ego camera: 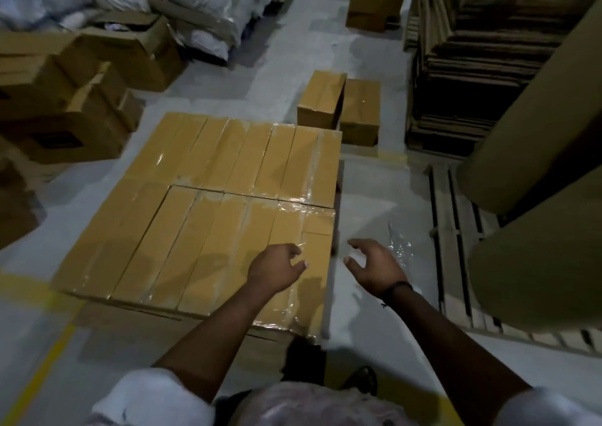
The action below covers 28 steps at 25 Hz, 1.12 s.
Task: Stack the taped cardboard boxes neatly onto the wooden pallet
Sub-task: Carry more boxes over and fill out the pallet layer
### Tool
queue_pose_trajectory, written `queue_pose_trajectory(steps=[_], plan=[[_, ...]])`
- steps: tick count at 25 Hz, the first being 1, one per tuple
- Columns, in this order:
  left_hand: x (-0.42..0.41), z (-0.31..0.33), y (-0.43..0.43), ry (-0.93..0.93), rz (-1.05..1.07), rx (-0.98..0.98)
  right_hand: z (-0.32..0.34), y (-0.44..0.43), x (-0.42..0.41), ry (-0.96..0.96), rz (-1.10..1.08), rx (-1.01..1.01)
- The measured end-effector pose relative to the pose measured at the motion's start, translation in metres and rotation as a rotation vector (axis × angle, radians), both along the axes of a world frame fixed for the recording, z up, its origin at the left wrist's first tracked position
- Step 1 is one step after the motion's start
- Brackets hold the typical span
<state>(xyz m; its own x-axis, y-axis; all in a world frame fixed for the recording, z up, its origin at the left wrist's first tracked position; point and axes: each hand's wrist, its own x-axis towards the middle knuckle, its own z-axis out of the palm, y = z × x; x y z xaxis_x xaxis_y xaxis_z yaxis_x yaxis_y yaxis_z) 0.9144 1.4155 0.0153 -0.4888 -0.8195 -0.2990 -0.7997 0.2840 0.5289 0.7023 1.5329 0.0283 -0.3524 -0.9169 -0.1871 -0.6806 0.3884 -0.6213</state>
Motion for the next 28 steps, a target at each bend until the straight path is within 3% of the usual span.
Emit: queue_pose_trajectory(steps=[6,15,23,28], plan=[[-0.107,0.013,0.005,0.201,0.083,-0.035,0.031,-0.006,-0.089,0.091,0.071,-0.087],[-0.202,0.015,-0.038,0.194,0.088,-0.018,0.028,-0.045,-0.179,-0.002,0.045,-0.130],[-0.280,-0.028,-0.153,0.187,0.203,0.069,-0.025,-0.187,-0.277,-0.156,0.113,-0.063],[-0.350,-0.017,-0.266,0.111,0.175,0.066,-0.023,-0.295,-0.346,-0.089,0.179,-0.040]])
